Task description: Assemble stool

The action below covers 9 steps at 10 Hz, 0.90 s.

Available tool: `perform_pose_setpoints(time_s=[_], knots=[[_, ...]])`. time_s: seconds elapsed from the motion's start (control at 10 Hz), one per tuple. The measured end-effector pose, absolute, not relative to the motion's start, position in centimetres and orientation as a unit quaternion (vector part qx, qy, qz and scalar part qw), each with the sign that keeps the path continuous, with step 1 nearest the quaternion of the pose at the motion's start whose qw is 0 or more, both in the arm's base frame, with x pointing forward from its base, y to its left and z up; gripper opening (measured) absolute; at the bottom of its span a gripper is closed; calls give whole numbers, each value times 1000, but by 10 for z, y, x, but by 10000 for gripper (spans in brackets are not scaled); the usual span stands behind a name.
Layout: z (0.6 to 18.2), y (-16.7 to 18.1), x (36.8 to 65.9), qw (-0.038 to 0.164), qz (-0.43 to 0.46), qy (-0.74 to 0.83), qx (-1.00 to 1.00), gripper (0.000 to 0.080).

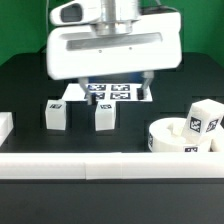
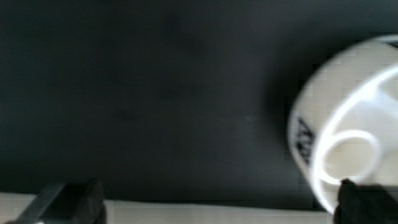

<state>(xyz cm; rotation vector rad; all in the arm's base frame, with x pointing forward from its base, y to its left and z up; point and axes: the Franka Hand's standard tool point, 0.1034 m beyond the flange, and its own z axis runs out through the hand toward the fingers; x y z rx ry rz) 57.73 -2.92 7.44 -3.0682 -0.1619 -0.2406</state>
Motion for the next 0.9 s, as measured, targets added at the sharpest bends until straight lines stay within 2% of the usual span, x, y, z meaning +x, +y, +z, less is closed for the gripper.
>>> perform_pose_setpoints(time_s=[0.3,0.4,0.6,0.9], knots=[[74,-23,575,37,-62,-54,-996,649],[72,-21,569,44,-35,-37,-998,649],[68,-31,554,31,28,16,-999,649],[66,-27,546,44,120,21,-992,649]])
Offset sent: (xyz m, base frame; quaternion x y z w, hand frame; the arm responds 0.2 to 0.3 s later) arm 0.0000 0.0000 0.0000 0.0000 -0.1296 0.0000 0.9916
